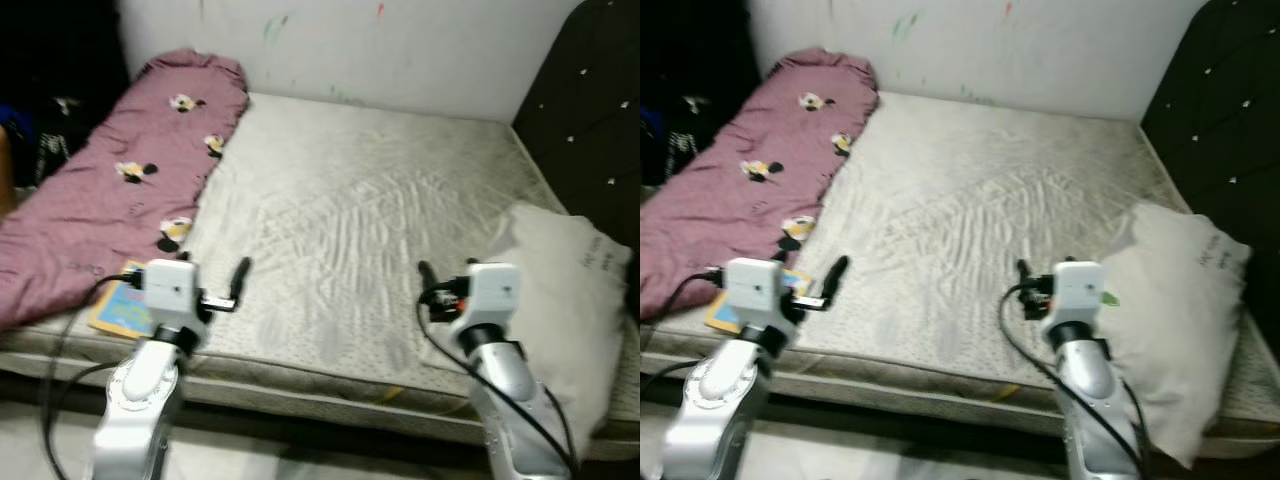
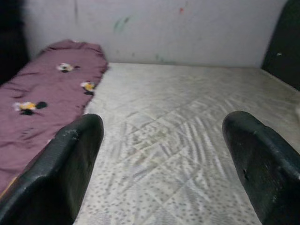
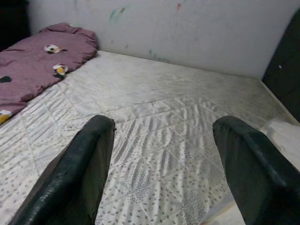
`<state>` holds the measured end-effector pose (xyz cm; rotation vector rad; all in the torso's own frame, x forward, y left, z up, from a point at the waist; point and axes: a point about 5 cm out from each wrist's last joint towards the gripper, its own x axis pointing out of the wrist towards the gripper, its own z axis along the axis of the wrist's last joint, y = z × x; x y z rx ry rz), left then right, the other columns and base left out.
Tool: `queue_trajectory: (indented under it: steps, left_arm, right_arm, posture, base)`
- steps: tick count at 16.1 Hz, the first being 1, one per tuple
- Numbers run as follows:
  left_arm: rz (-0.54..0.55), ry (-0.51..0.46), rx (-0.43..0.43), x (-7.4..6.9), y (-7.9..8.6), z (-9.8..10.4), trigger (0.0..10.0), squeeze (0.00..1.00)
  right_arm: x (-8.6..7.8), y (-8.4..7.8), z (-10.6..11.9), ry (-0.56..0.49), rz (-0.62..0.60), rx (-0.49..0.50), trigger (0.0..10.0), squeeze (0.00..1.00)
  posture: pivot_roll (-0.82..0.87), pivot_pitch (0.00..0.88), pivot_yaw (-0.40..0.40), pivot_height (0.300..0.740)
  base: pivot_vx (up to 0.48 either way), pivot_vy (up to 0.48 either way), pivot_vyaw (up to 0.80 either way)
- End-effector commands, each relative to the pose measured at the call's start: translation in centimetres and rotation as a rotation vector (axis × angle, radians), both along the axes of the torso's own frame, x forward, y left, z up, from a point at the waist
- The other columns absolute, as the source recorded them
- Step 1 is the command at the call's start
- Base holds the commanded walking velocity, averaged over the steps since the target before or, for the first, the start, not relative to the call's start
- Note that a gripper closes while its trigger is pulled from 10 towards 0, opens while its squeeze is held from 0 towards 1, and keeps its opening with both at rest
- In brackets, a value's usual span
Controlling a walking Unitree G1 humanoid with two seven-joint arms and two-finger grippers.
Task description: Clean up the room
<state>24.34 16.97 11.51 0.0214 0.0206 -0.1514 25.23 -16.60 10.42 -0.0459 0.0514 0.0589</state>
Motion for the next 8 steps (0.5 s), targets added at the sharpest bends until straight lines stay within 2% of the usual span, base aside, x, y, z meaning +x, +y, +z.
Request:
queue_trajectory:
  steps: [1,3,8]
  left_arm:
    - [-0.015,0.002,-0.018,0.06,-0.7,0.01,10.0,0.0]
    - [-0.015,0.002,-0.02,0.08,-0.72,0.01,10.0,0.0]
    - [-0.018,0.002,-0.023,0.14,-0.8,0.02,10.0,0.0]
  right_arm:
    - [0.06,-0.65,0.07,-0.002,-0.016,-0.019,10.0,0.0]
    - [0.05,-0.75,0.04,-0.001,-0.023,-0.009,10.0,0.0]
    - [0.08,-0.86,0.02,0.001,-0.028,-0.003,10.0,0.0]
  posture:
    - [-0.06,0.0,-0.061,0.74]
    - [-0.06,0.0,-0.061,0.74]
    - [-0.06,0.0,-0.063,0.74]
  base:
    - [0.0,-0.48,0.8]
    - [0.0,-0.48,0.62]
    - [0.0,-0.48,0.0]
